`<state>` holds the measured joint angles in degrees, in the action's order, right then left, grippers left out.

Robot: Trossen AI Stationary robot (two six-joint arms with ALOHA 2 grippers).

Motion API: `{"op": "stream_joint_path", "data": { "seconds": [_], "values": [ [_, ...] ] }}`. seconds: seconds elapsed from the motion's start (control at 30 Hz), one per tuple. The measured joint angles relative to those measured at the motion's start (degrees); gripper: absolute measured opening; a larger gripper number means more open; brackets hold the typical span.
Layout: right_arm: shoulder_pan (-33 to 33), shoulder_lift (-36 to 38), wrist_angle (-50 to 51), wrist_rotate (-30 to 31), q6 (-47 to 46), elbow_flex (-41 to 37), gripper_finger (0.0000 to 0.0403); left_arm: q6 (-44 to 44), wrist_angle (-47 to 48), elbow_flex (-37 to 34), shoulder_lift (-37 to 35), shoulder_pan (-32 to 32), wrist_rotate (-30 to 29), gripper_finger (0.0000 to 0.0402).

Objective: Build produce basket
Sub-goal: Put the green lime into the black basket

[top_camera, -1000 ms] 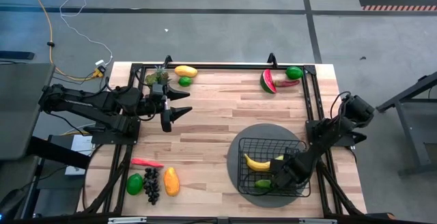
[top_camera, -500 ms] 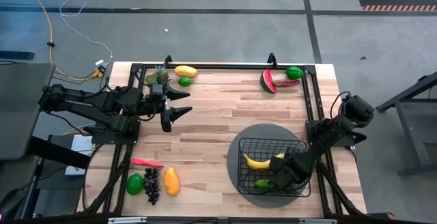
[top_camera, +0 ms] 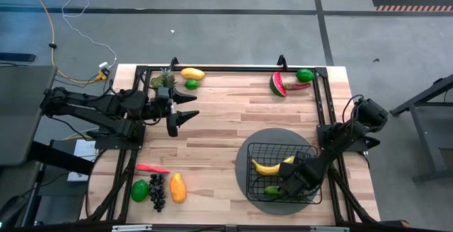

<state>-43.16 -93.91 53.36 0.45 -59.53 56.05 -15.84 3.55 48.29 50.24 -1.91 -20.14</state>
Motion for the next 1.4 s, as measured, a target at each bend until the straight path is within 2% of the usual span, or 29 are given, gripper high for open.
{"op": "stream_joint_path", "data": {
  "seconds": [0.93,1.03,1.3,1.4],
  "values": [
    [0.0,0.02,0.26,0.0,-0.02,0.0,0.0303,-0.02,0.0,0.0,0.0,0.0,0.0,0.0278],
    [0.02,0.03,0.39,0.0,-0.02,0.0,0.0317,0.0,0.01,0.0,0.0,0.0,0.01,0.0278],
    [0.04,0.04,1.59,0.09,1.05,0.0,0.0391,0.0,0.02,0.0,0.0,0.0,0.0,0.0278],
    [0.04,0.32,1.94,0.12,1.05,0.03,0.0397,0.0,0.01,0.0,0.01,0.0,0.0,0.0278]
  ]
}}
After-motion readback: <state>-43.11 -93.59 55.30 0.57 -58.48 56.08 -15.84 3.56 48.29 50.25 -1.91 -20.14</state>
